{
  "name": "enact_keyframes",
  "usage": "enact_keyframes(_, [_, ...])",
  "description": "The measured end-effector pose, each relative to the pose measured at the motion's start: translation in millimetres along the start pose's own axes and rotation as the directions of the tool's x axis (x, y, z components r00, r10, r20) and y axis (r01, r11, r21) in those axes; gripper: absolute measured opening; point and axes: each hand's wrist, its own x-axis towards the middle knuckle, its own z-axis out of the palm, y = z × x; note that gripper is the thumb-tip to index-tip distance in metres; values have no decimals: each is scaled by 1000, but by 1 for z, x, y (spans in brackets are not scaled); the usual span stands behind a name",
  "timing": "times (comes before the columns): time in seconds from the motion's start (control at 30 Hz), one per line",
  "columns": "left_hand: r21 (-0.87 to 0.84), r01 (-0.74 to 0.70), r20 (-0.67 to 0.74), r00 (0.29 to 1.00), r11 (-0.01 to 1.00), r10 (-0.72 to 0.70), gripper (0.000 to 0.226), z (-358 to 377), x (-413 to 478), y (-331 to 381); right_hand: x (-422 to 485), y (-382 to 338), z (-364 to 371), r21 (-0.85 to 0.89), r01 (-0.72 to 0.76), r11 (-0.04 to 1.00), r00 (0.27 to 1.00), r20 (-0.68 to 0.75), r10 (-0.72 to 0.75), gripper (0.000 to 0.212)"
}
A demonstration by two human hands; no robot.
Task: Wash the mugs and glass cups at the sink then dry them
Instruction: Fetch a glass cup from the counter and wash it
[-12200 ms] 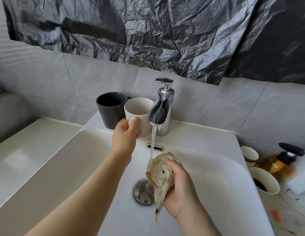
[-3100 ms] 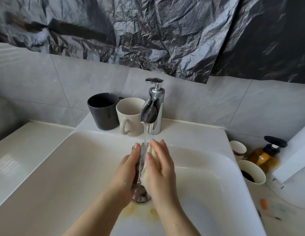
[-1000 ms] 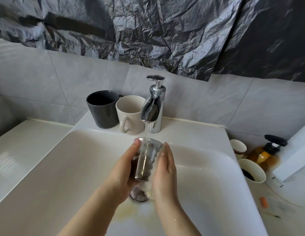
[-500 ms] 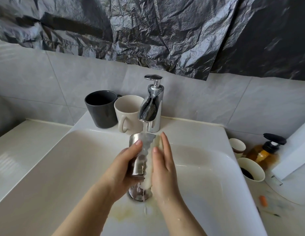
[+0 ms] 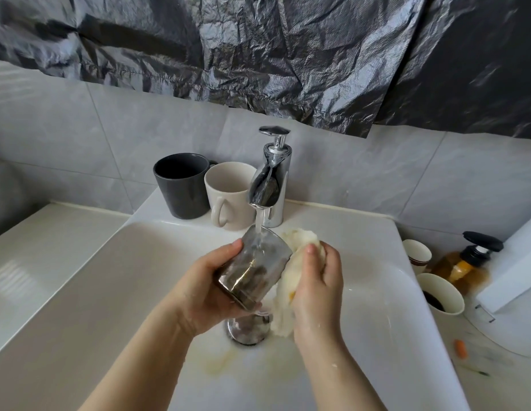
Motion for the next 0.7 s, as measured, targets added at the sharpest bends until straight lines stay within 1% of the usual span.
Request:
enact_keyframes(0.03, [16,-1,-15,1000,1000,1,29,0,0,1,1,-1,-2,-18,27,999,999,28,-26,19])
enact_keyframes(0.07, [23,5,-23,1000,1000,-5,28,-1,0,0,1,-2,-3,-38,54,998,995,87,-50,23])
enact_keyframes(0.13, [14,5,-35,999,1000,-5,28,-1,-1,-1,2,-5,-4,-111,98,989,964,259,-67,27])
enact_keyframes(0.2, [-13,-28,-76,997,1000,27,29,-1,-1,0,3,-4,-4,-226,129,966,913,408,-26,25])
enact_keyframes(0.23, [-37,-51,-101,994,998,47,29,-2,0,-1,3,-2,-4,-276,135,952,899,438,0,22])
enact_keyframes(0.3, [-50,-120,-131,985,991,113,21,-1,1,-4,2,1,-3,-324,123,938,911,413,23,17])
enact_keyframes(0.33, [-20,-171,-133,977,985,167,23,1,2,-6,1,3,-3,-328,112,938,925,379,22,15])
enact_keyframes(0.37, [38,-208,-127,969,977,211,37,1,4,-9,1,3,-3,-322,88,943,941,337,27,13])
enact_keyframes(0.4, [105,-232,-143,959,967,245,47,4,4,-12,2,1,-4,-280,53,959,955,293,33,11])
enact_keyframes(0.43, [161,-244,-173,947,956,271,45,5,6,-14,2,-3,-6,-216,6,976,965,257,51,8])
enact_keyframes(0.47, [188,-234,-208,940,954,271,38,7,7,-15,2,-5,-7,-144,-44,989,966,245,79,8])
enact_keyframes(0.5, [193,-205,-235,940,959,248,36,7,9,-16,1,-7,-8,-87,-81,993,960,262,101,16])
enact_keyframes(0.53, [172,-167,-256,944,971,207,37,7,10,-15,0,-6,-9,-66,-88,994,942,318,105,28])
enact_keyframes(0.57, [131,-138,-274,947,982,170,39,5,11,-15,-1,-4,-9,-104,-77,992,911,398,113,39])
enact_keyframes(0.63, [47,-116,-286,950,992,125,36,5,10,-13,-4,2,-7,-279,3,960,841,521,148,54])
enact_keyframes(0.67, [36,-124,-287,949,992,129,35,4,10,-12,-4,5,-7,-364,82,928,813,563,149,57])
enact_keyframes(0.7, [49,-126,-296,946,991,135,34,4,9,-11,-2,7,-9,-455,182,872,790,595,146,55])
